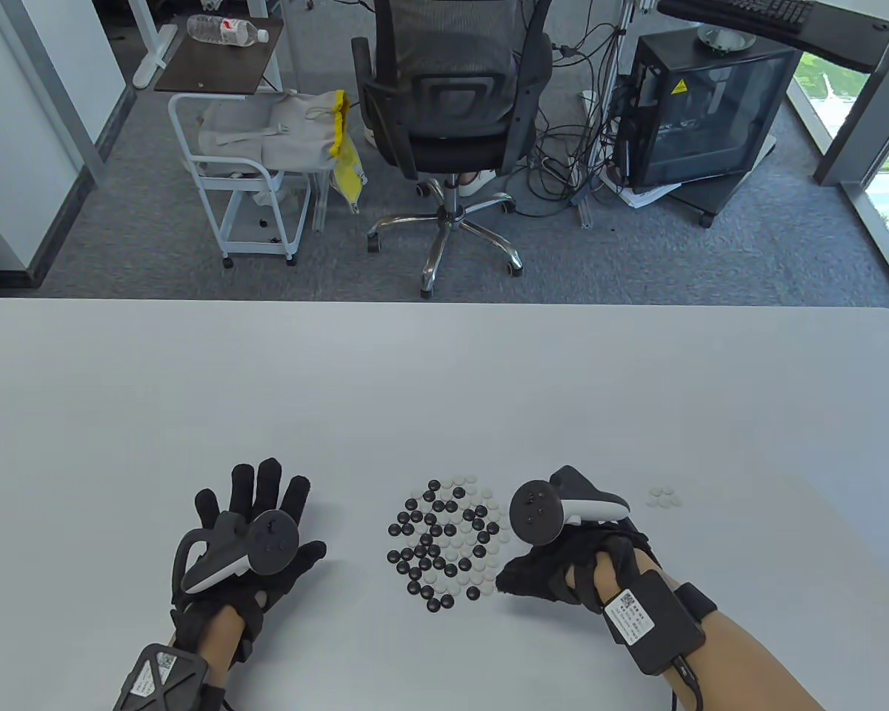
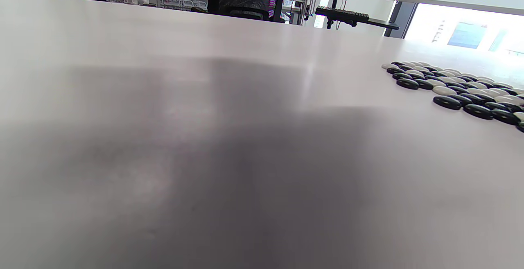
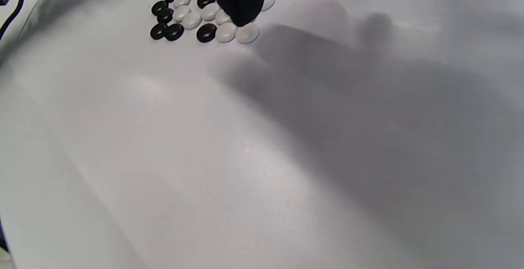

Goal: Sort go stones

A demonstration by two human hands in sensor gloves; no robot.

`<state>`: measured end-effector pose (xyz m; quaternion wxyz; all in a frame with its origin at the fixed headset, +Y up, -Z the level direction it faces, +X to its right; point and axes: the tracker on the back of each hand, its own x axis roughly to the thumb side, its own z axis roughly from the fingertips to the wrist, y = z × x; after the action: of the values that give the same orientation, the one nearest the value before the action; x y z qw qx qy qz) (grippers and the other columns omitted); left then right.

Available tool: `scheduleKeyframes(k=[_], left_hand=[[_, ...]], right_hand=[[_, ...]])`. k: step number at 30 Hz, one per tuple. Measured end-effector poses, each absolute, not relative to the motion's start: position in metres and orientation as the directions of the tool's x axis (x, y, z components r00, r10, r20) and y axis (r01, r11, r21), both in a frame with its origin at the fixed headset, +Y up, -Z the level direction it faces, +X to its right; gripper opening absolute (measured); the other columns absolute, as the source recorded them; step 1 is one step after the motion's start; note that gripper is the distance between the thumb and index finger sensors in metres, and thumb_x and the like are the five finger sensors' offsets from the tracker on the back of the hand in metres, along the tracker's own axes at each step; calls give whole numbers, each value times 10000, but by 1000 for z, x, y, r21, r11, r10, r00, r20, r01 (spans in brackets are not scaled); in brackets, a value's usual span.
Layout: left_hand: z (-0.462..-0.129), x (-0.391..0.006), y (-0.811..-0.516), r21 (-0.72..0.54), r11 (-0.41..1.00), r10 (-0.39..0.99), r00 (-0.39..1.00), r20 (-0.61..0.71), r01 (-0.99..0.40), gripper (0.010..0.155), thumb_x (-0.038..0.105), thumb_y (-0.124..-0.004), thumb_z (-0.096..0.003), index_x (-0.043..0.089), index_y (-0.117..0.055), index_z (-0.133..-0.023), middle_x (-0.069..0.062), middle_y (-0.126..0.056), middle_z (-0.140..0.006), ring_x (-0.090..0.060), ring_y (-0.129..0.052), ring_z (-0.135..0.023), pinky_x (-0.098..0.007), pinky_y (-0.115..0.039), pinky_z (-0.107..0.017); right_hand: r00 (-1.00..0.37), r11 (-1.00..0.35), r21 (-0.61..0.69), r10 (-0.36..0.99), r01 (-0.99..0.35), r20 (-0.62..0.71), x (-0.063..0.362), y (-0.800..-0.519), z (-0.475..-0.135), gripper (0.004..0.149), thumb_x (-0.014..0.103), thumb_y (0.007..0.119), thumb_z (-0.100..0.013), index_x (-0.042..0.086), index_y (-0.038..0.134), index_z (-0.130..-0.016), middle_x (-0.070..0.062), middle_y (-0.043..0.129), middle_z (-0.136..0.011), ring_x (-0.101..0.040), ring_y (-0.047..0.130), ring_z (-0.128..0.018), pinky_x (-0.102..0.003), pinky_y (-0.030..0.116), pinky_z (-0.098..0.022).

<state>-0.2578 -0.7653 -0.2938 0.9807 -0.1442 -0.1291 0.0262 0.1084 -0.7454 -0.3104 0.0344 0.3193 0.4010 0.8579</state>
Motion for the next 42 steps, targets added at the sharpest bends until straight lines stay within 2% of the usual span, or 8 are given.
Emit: scheduleKeyframes(k=[7,10,13,17,20,25,28,42], left_hand=[[-294,-258,-765,-288,958,90,965,246,-16,869,625,-497,-555,205,-38,-1162,-208,214,-1113,-499,205,-957,-807,53,-513],[-294,-258,-765,-287,958,93,965,244,-20,869,624,-497,-555,204,-38,-1163,-209,216,-1113,-500,205,-956,-807,53,-512],[-294,-259,-765,-286,958,93,965,244,-20,870,625,-496,-555,204,-37,-1163,-208,217,-1113,-498,205,-957,-807,54,-512],[-294,-258,-765,-287,958,94,964,249,-19,867,624,-497,-555,208,-37,-1162,-206,217,-1113,-496,208,-957,-806,56,-513],[-295,-259,-766,-289,957,84,964,251,-9,867,624,-496,-556,207,-37,-1162,-207,218,-1112,-497,206,-957,-807,55,-513],[-294,-259,-764,-281,960,91,963,254,-17,870,625,-496,-556,205,-34,-1162,-210,219,-1111,-500,206,-956,-808,53,-513],[-294,-260,-764,-281,960,93,964,251,-20,868,625,-495,-556,206,-36,-1162,-208,218,-1111,-497,205,-957,-807,52,-513],[-294,-261,-764,-289,957,93,965,244,-19,868,625,-493,-557,205,-36,-1162,-209,219,-1111,-499,206,-955,-808,52,-513]], right_hand=[[-796,-643,733,314,222,517,107,-763,-305,696,515,512,-575,115,538,-1143,-380,5,-1106,-649,-66,-910,-894,101,-559],[-818,-649,731,295,208,495,122,-763,-302,680,512,513,-578,134,527,-1143,-378,13,-1110,-648,-59,-914,-894,105,-564],[-858,-672,711,221,210,463,151,-758,-302,679,515,515,-574,133,561,-1134,-369,38,-1122,-642,-50,-925,-893,107,-569],[-942,-683,727,190,76,277,215,-753,-313,673,512,514,-574,120,660,-1101,-368,78,-1133,-642,-41,-929,-895,109,-568],[-978,-687,725,175,-38,115,263,-752,-322,669,513,511,-574,129,656,-1102,-361,68,-1134,-640,-53,-925,-894,93,-560],[-983,-703,691,178,-165,-54,307,-755,-333,669,512,502,-574,139,617,-1117,-358,37,-1129,-636,-76,-921,-892,67,-555],[-974,-708,672,198,-217,-106,318,-757,-339,675,513,495,-573,140,594,-1126,-357,18,-1126,-635,-86,-918,-892,58,-553],[-963,-744,611,219,-271,-160,326,-761,-355,691,517,491,-569,127,593,-1130,-359,14,-1124,-637,-83,-920,-894,58,-549]])
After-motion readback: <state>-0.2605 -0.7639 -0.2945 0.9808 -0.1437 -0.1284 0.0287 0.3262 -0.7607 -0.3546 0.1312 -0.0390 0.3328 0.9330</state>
